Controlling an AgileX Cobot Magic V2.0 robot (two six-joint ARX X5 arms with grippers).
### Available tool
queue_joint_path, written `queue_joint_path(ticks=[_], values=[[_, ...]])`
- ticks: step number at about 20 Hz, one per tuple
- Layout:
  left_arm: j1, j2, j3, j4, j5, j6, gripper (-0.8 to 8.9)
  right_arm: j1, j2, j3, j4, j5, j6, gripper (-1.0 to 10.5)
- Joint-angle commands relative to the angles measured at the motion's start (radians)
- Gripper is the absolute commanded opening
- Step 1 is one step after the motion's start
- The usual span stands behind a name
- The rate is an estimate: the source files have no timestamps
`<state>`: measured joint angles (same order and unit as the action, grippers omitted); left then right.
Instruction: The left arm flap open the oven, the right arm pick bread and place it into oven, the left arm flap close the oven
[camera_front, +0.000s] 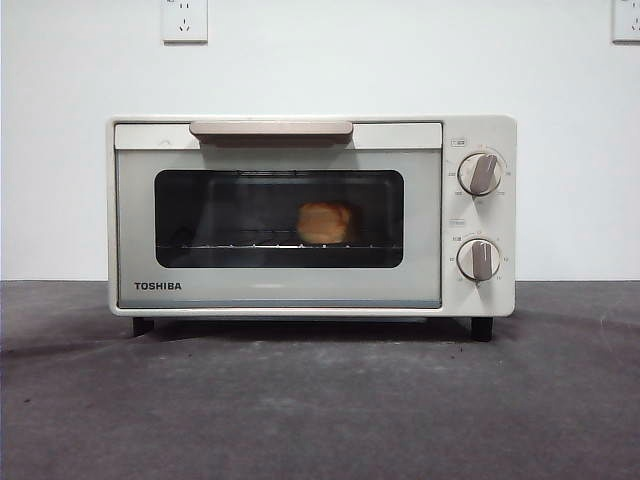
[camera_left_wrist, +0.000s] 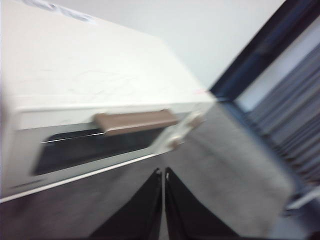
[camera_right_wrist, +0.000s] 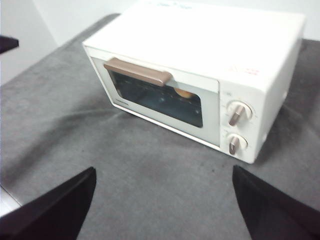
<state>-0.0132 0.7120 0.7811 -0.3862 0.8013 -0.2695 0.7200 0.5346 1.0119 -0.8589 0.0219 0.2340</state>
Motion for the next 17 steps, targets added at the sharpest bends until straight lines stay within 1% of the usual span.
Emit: queue_joint_path(ticks=[1, 3, 6, 9, 10, 11, 12, 14, 15, 17], values=[[-0.003, -0.045, 0.016, -0.072, -0.106, 0.167, 0.22, 0.01, 0.006, 0.017, 0.022, -0.003, -0.018, 4.3], [-0.003, -0.08, 0.016, -0.111, -0.172, 0.187, 0.22, 0.01, 0.006, 0.017, 0.021, -0.003, -0.018, 4.3], [-0.003, -0.134, 0.016, -0.15, -0.259, 0.237, 0.22, 0.01, 0.006, 0.017, 0.021, -0.004, -0.018, 4.3], [-0.003, -0.179, 0.016, -0.153, -0.263, 0.288, 0.22, 0.01, 0.006, 0.017, 0.021, -0.028, -0.019, 4.3], [-0.004, -0.19, 0.016, -0.152, -0.263, 0.293, 0.22, 0.01, 0.006, 0.017, 0.021, -0.04, -0.024, 4.3], [-0.004, -0.2, 0.016, -0.152, -0.263, 0.296, 0.22, 0.01, 0.006, 0.017, 0.02, -0.05, -0.033, 4.0], [-0.004, -0.21, 0.016, -0.153, -0.263, 0.295, 0.22, 0.01, 0.006, 0.017, 0.018, -0.051, -0.039, 3.2], [-0.004, -0.22, 0.016, -0.154, -0.262, 0.293, 0.22, 0.01, 0.006, 0.017, 0.007, -0.049, -0.043, 0.6], [-0.004, -0.224, 0.016, -0.154, -0.262, 0.291, 0.22, 0.01, 0.006, 0.017, 0.001, -0.047, -0.055, 0.0], [-0.004, -0.225, 0.016, -0.154, -0.262, 0.291, 0.22, 0.01, 0.006, 0.017, -0.002, -0.047, -0.065, 0.2]])
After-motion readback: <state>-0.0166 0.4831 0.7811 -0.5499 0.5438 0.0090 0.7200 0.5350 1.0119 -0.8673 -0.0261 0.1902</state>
